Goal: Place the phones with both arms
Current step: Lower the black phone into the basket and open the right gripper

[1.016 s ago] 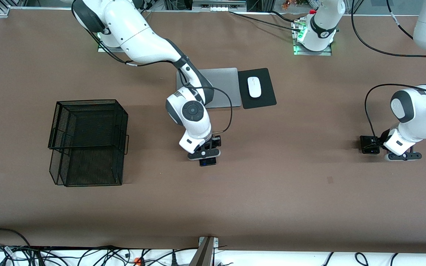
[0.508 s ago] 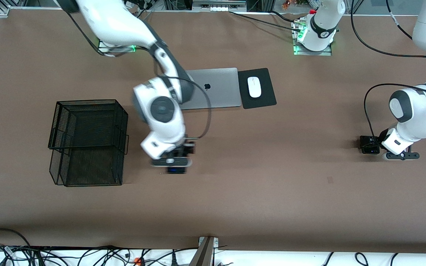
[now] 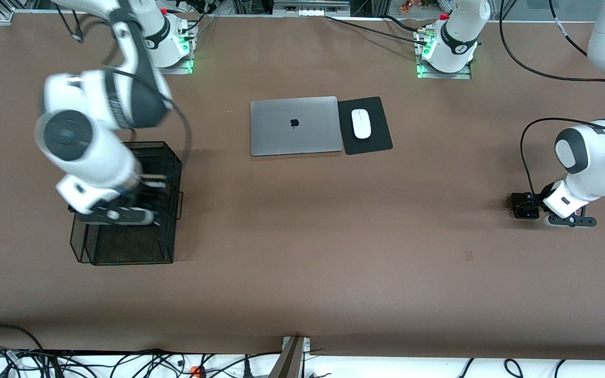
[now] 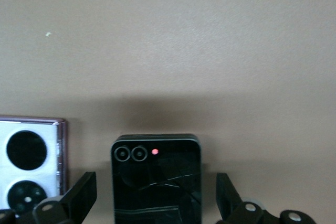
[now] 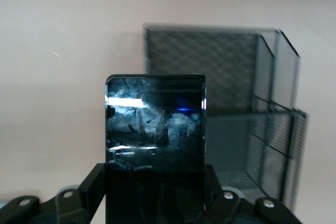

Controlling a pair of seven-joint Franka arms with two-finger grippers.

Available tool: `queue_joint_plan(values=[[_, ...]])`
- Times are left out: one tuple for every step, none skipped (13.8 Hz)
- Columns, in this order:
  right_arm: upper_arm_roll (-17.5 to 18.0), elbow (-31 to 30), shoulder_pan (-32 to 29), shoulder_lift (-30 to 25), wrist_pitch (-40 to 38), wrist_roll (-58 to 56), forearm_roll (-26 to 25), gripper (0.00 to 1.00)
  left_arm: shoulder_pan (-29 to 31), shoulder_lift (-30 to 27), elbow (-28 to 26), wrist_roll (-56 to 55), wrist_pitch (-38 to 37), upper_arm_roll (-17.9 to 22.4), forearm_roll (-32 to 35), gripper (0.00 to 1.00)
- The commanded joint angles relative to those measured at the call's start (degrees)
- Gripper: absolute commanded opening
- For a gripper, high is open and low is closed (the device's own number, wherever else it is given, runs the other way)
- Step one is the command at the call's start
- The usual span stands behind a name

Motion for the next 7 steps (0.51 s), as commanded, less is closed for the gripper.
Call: queue_joint_plan(values=[[-4.32, -20.03, 0.93, -13.23, 7.4, -5.21, 0.75, 0.31, 1.43, 1.92, 1.7, 2.51, 0.87, -0.25, -0.17, 1.0], [-5.82, -24.53, 0.84, -15.78, 10.21, -6.61, 0.75, 0.31, 1.43, 2.18, 1.52, 2.25, 2.09, -0.25, -0.26, 1.0], [-7.4, -28.75, 0.93, -17.64, 13.11, -8.28, 0.75, 0.31, 1.43, 2.45, 1.44, 1.98, 2.45, -0.25, -0.26, 1.0], [-8.55, -32.44, 0.93, -19.05, 16.09, -9.17, 0.75, 0.31, 1.43, 2.54, 1.52, 1.81, 2.46, -0.34, -0.26, 1.0], [-9.6, -35.53, 0.93, -19.84, 19.08, -9.44, 0.75, 0.31, 1.35, 2.54, 1.52, 1.63, 2.46, -0.34, -0.26, 1.0], [-9.96, -37.91, 0.84, -20.11, 21.81, -9.44, 0.84, 0.32, 1.26, 2.45, 1.52, 1.46, 2.37, -0.34, -0.26, 1.0], [-10.05, -39.5, 0.93, -19.94, 24.01, -9.53, 0.84, 0.32, 1.17, 2.19, 1.61, 1.19, 2.19, -0.43, -0.26, 1.0]])
